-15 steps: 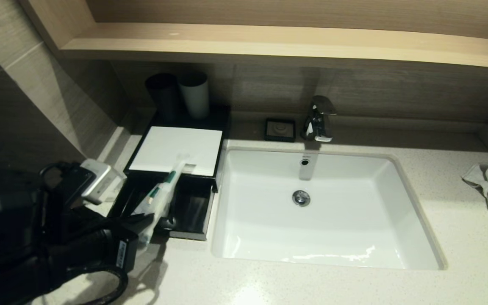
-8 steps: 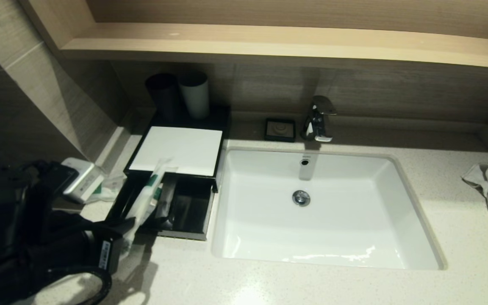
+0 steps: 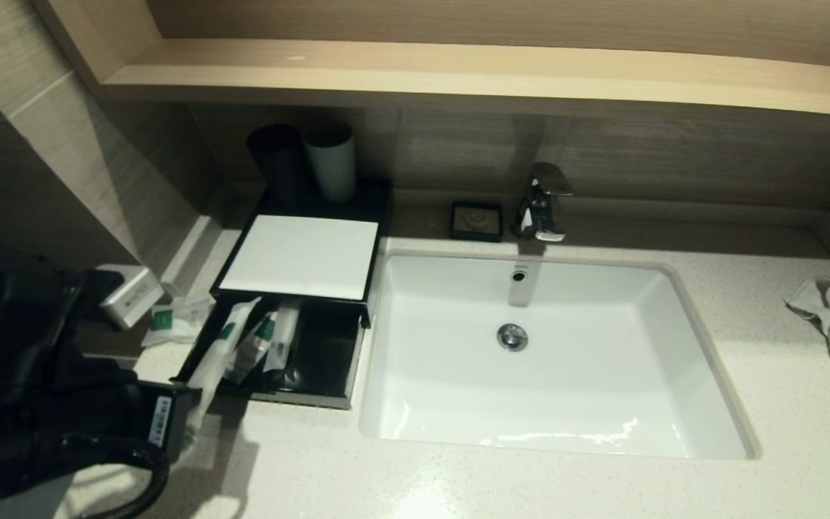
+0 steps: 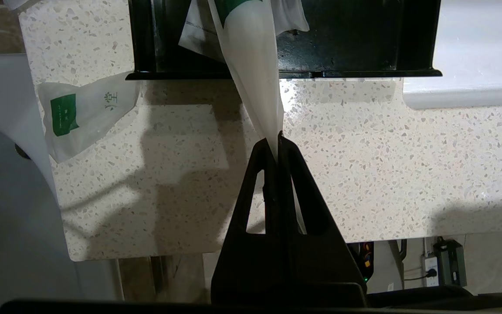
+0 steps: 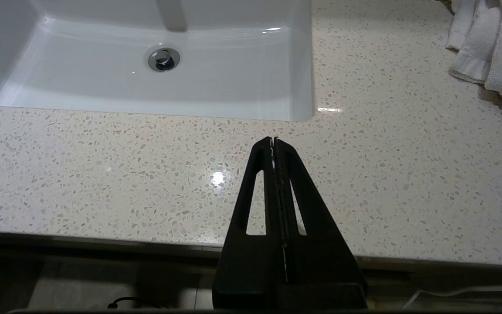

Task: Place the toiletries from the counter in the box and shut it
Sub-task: Place the bathroom toiletry into the drawer

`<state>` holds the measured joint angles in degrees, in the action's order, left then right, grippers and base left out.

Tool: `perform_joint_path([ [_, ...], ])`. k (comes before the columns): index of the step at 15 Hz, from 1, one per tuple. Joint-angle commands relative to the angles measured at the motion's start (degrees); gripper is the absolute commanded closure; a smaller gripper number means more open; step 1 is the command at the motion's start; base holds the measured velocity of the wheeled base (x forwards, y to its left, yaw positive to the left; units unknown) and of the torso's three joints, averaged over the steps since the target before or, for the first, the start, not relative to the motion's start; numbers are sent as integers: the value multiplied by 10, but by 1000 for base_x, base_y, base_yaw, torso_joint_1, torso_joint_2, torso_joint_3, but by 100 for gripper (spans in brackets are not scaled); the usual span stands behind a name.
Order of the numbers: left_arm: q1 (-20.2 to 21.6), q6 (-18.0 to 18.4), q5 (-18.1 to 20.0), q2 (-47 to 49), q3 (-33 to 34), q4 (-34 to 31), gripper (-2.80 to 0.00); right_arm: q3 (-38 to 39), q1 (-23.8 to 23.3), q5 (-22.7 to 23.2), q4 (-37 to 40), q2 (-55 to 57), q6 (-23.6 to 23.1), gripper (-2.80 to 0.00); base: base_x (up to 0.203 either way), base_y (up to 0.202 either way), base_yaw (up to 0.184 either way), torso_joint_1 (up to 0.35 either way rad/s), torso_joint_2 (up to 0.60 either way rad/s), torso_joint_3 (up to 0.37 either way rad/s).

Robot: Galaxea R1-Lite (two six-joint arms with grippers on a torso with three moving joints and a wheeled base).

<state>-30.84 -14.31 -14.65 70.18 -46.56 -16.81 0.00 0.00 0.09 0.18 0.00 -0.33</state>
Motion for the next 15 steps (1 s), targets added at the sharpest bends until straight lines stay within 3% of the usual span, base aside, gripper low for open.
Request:
perform_joint_path([
  [1,0,-2,-8,31,-5,-2,0,0,0,0,0,0,0,0,0,0,0,0,0,0],
  [15,1,-11,-13,115,-5,69,0,0,0,0,0,0,0,0,0,0,0,0,0,0],
])
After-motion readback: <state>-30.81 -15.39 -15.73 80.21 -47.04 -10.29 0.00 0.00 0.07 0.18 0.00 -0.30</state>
